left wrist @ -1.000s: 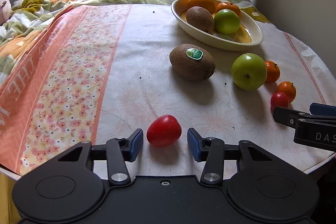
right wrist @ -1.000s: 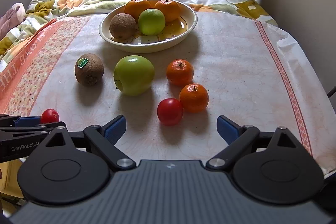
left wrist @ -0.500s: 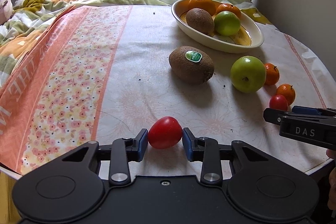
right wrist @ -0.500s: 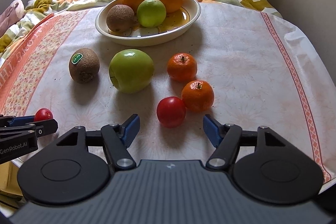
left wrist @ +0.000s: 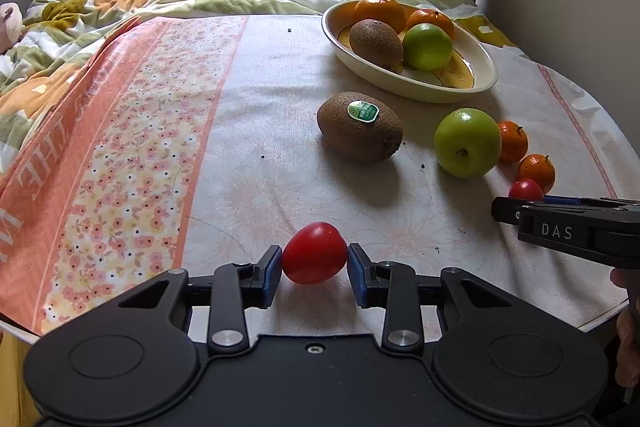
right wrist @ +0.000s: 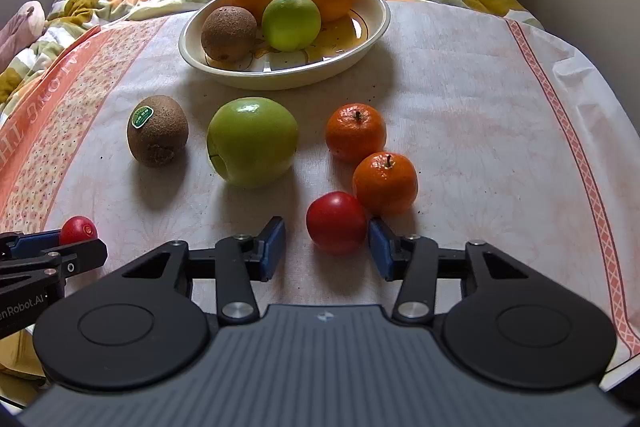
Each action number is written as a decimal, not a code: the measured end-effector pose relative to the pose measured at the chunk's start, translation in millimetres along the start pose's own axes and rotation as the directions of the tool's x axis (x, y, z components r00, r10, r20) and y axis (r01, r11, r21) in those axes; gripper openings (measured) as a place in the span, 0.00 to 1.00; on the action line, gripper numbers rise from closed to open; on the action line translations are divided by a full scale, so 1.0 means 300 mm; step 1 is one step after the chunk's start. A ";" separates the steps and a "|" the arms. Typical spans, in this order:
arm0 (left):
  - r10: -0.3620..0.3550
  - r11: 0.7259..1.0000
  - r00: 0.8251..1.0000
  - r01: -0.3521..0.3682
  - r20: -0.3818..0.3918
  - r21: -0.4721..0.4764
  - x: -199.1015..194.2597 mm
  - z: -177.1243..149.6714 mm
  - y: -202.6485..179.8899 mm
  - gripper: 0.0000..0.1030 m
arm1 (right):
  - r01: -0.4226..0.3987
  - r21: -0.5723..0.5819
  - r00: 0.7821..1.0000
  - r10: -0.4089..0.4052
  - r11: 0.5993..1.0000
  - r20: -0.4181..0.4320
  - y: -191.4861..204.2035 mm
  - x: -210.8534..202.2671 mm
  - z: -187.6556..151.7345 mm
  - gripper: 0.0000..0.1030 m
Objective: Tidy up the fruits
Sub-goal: 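Close the left tool on the red fruit while the right tool grasps a small red tomato, then carry both red fruits into the cream bowl and open the left then right tool, then move the left tool to the stickered kiwi while the right approaches the green apple, then close the left tool on the stickered kiwi while the right grasps the green apple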
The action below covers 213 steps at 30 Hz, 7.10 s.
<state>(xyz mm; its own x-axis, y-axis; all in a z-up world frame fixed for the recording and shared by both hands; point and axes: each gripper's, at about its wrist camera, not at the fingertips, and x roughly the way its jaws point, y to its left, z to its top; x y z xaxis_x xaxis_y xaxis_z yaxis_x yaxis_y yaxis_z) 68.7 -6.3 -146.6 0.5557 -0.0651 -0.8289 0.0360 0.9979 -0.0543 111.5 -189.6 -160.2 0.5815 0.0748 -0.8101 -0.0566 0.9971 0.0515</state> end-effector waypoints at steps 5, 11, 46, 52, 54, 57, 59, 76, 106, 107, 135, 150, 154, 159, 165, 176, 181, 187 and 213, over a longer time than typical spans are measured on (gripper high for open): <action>0.000 1.000 1.000 0.000 0.005 0.002 -0.009 -0.006 0.004 0.38 | -0.007 -0.001 1.000 0.007 1.000 0.003 -0.009 0.007 0.009 0.45; -0.001 1.000 1.000 0.001 0.020 0.008 -0.041 -0.008 0.009 0.38 | -0.016 0.011 1.000 0.016 1.000 0.018 -0.010 -0.026 0.007 0.45; -0.146 0.983 0.954 0.110 0.261 0.146 -0.247 0.416 -0.146 0.38 | -0.080 0.035 0.976 0.071 0.996 0.205 -0.112 -0.322 0.393 0.45; -0.140 0.979 0.965 0.100 0.223 0.179 -0.106 0.500 -0.229 0.38 | -0.088 0.027 0.979 0.082 0.996 0.185 -0.188 -0.210 0.519 0.45; -0.133 0.977 0.970 0.094 0.205 0.190 -0.053 0.519 -0.253 0.38 | -0.093 0.020 0.981 0.088 0.995 0.170 -0.205 -0.170 0.549 0.45; -0.121 0.976 0.977 0.084 0.174 0.202 0.022 0.534 -0.287 0.38 | -0.103 0.012 0.985 0.101 0.995 0.139 -0.229 -0.098 0.586 0.45; -0.117 0.974 0.982 0.085 0.148 0.209 0.069 0.533 -0.308 0.38 | -0.110 0.006 0.987 0.108 0.994 0.117 -0.243 -0.051 0.603 0.45; -0.047 0.962 0.999 0.047 -0.005 0.269 0.278 0.485 -0.397 0.38 | -0.161 0.001 0.987 0.161 0.987 -0.001 -0.287 0.167 0.630 0.45; -0.001 0.981 0.998 -0.011 0.062 0.196 0.108 0.471 -0.274 0.92 | -0.291 -0.320 0.957 0.278 0.902 -0.085 -0.171 0.268 0.591 0.45; 0.000 0.981 0.998 -0.012 0.062 0.192 0.107 0.470 -0.272 0.92 | -0.290 -0.323 0.957 0.277 0.901 -0.087 -0.168 0.272 0.589 0.45; 0.051 0.990 0.962 -0.083 0.267 0.113 -0.154 0.466 -0.159 0.98 | -0.176 -0.256 0.970 0.211 0.951 0.119 -0.233 -0.041 0.553 1.00; -0.076 0.976 0.939 0.001 0.335 0.218 -0.297 0.444 0.018 1.00 | -0.074 -0.054 0.977 0.083 0.996 0.197 -0.102 -0.319 0.449 1.00; -0.156 0.955 0.945 0.071 0.288 0.287 -0.288 0.433 0.061 1.00 | -0.044 0.019 0.983 0.040 0.999 0.180 -0.047 -0.343 0.405 1.00; -0.235 0.921 0.949 0.148 0.209 0.361 -0.245 0.416 0.087 1.00 | -0.002 0.109 0.988 -0.015 0.994 0.153 0.014 -0.340 0.345 1.00; -0.312 0.864 0.944 0.236 0.106 0.444 -0.149 0.374 0.096 0.99 | 0.041 0.204 0.992 -0.065 0.978 0.111 0.062 -0.297 0.261 1.00; -0.375 0.781 0.926 0.342 -0.045 0.522 0.090 0.311 0.055 0.94 | 0.081 0.339 0.993 -0.105 0.937 0.054 0.105 -0.146 0.147 1.00; -0.364 0.771 0.930 0.335 -0.056 0.541 0.163 0.313 0.034 0.93 | 0.077 0.383 0.994 -0.099 0.921 0.039 0.106 -0.083 0.136 1.00; -0.374 0.767 0.921 0.372 -0.107 0.523 0.228 0.315 0.022 0.85 | 0.067 0.388 0.996 -0.082 0.919 0.023 0.108 -0.034 0.131 1.00; -0.333 0.836 0.937 0.347 -0.108 0.425 0.208 0.279 0.093 0.70 | 0.035 0.369 0.999 -0.035 0.929 -0.007 0.115 0.044 0.156 0.77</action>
<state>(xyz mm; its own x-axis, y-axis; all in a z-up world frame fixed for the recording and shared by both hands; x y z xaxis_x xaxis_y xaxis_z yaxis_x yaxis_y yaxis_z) 173.7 17.6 -153.2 0.4186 -0.3935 -0.8185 0.5753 0.8123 -0.0963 155.2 -153.3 -142.0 0.5772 0.0402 -0.8156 0.2671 0.9346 0.2351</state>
